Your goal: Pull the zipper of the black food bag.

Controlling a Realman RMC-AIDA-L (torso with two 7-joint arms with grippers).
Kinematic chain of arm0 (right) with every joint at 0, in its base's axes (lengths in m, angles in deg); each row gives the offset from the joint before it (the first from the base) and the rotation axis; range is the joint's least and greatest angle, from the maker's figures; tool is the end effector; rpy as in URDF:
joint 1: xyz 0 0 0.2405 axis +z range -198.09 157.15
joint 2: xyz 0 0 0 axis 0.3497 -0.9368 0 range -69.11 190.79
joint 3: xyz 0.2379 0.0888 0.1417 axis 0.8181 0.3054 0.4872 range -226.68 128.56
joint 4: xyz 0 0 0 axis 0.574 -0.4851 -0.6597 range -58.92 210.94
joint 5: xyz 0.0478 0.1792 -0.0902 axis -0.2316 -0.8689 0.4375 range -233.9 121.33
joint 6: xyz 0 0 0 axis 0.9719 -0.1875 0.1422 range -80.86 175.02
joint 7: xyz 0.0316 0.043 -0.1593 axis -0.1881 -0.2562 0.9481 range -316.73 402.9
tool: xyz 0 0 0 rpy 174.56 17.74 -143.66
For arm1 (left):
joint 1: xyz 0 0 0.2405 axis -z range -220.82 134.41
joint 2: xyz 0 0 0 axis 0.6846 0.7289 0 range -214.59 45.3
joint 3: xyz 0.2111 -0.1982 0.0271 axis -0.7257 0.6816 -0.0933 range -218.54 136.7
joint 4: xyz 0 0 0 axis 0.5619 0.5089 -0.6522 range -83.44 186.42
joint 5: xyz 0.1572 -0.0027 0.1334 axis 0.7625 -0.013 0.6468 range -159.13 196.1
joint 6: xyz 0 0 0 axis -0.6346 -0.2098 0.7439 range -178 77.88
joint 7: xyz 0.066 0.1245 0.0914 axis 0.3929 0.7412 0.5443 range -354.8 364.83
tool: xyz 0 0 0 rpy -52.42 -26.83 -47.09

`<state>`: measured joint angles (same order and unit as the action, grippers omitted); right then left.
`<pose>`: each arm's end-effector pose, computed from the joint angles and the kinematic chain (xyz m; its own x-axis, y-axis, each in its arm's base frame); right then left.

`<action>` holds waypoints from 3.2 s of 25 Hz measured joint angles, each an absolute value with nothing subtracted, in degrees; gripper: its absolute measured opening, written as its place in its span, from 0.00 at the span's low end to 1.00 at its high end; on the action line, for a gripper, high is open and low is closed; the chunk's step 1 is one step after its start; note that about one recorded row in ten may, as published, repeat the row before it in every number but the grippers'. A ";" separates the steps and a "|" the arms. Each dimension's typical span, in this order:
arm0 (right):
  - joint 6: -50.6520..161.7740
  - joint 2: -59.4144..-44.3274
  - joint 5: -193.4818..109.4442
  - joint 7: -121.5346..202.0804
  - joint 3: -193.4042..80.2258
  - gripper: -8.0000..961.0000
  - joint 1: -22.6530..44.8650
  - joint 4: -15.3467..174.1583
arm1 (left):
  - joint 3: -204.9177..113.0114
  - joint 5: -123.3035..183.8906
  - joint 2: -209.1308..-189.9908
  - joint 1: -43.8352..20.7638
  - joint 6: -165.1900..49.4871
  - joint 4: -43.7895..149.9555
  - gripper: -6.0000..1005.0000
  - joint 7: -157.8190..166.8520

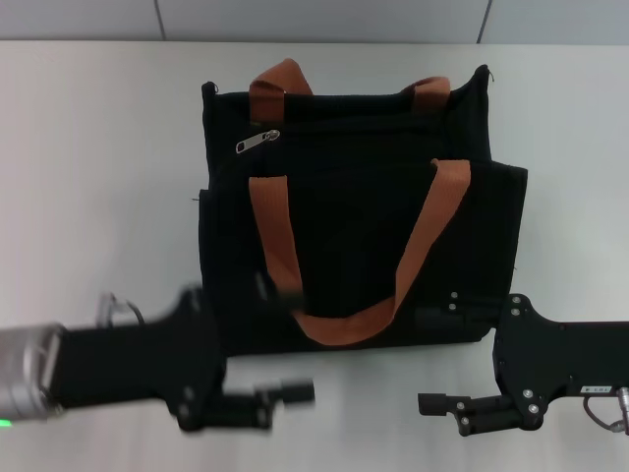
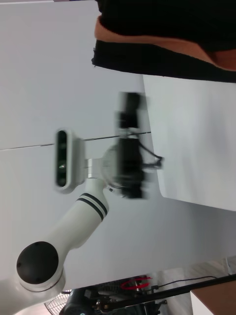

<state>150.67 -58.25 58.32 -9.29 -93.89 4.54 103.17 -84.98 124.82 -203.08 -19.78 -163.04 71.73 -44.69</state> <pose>0.2820 0.2599 -0.0699 0.8156 -0.1047 -0.5691 -0.1227 -0.9924 0.0067 -0.2661 0.2374 -0.0537 0.6379 0.1167 0.7612 0.1340 -0.9902 0.0395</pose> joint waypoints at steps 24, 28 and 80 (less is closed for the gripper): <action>150.50 -58.25 58.32 -9.29 -93.68 0.85 4.14 103.17 | -81.13 113.65 -200.56 -19.88 -142.18 70.07 0.81 -41.13; 150.51 -58.25 58.32 -9.30 -93.75 0.85 4.14 103.21 | -80.90 115.03 -201.13 -18.46 -139.22 70.20 0.81 -41.01; 145.82 -56.17 41.58 -74.34 -95.53 0.85 24.05 103.49 | -72.57 110.65 -203.11 -19.32 -147.75 71.12 0.03 -31.19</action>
